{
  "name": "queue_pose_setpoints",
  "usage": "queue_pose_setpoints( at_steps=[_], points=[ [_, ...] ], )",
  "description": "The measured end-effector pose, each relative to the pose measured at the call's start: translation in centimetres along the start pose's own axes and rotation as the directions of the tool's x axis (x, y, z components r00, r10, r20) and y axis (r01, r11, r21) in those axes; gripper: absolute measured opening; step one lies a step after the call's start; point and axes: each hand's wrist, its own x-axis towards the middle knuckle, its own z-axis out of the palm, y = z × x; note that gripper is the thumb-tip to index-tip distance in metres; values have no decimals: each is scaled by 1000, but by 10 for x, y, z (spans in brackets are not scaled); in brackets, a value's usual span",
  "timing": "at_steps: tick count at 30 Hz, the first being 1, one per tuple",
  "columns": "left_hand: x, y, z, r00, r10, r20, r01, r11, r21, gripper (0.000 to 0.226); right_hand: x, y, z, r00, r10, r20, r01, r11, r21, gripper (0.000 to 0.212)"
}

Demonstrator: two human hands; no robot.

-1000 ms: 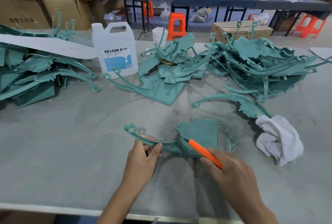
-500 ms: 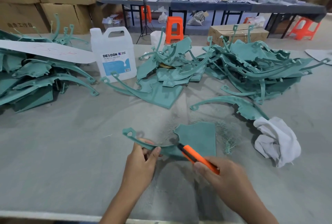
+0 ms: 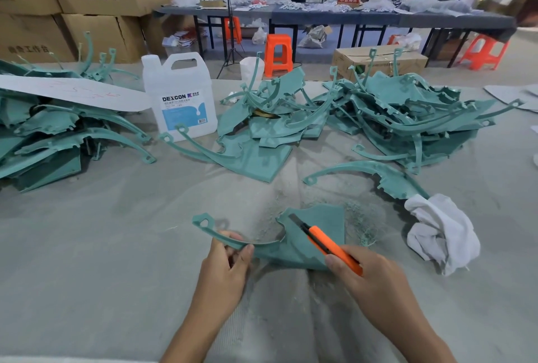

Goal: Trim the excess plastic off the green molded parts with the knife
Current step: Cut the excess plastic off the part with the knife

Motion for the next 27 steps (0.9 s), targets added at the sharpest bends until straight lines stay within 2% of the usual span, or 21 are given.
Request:
queue_pose_setpoints(
  at_steps=[5, 7, 10, 14, 16, 19, 23, 25, 27],
  points=[
    [12, 9, -20, 988, -60, 140, 76, 990, -116, 15, 6, 7, 5, 987, 18, -161, 5, 990, 139, 8],
    [21, 15, -30, 970, -79, 229, 114, 983, -145, 14, 10, 9, 9, 987, 1, -162, 26, 986, 166, 6],
    [39, 24, -41, 959, -84, 272, 114, 989, -95, 19, 14, 9, 21, 989, -5, -148, 39, 974, 223, 16],
    [61, 37, -36, 970, -65, 235, 78, 996, -50, 22, 9, 2, 34, 991, 83, -105, -44, 943, 329, 25],
    [69, 42, -24, 990, -34, 137, 14, 990, 142, 20, 5, -4, 41, 993, 87, -77, -54, 931, 362, 28],
    [64, 48, -11, 999, 35, 30, -46, 837, 545, 35, -1, -12, 48, 995, 87, -46, -61, 913, 402, 33],
    [30, 43, -5, 987, -54, 149, -88, 595, 799, 46, -9, -12, 49, 993, 119, 23, -117, 889, 444, 33],
    [11, 37, 1, 979, -92, 184, -112, 510, 853, 57, -9, -15, 45, 977, 187, 104, -210, 762, 613, 21],
    [1, 35, 11, 983, -74, 171, -116, 475, 872, 65, -7, -22, 38, 948, 215, 234, -316, 578, 753, 19]
  ],
)
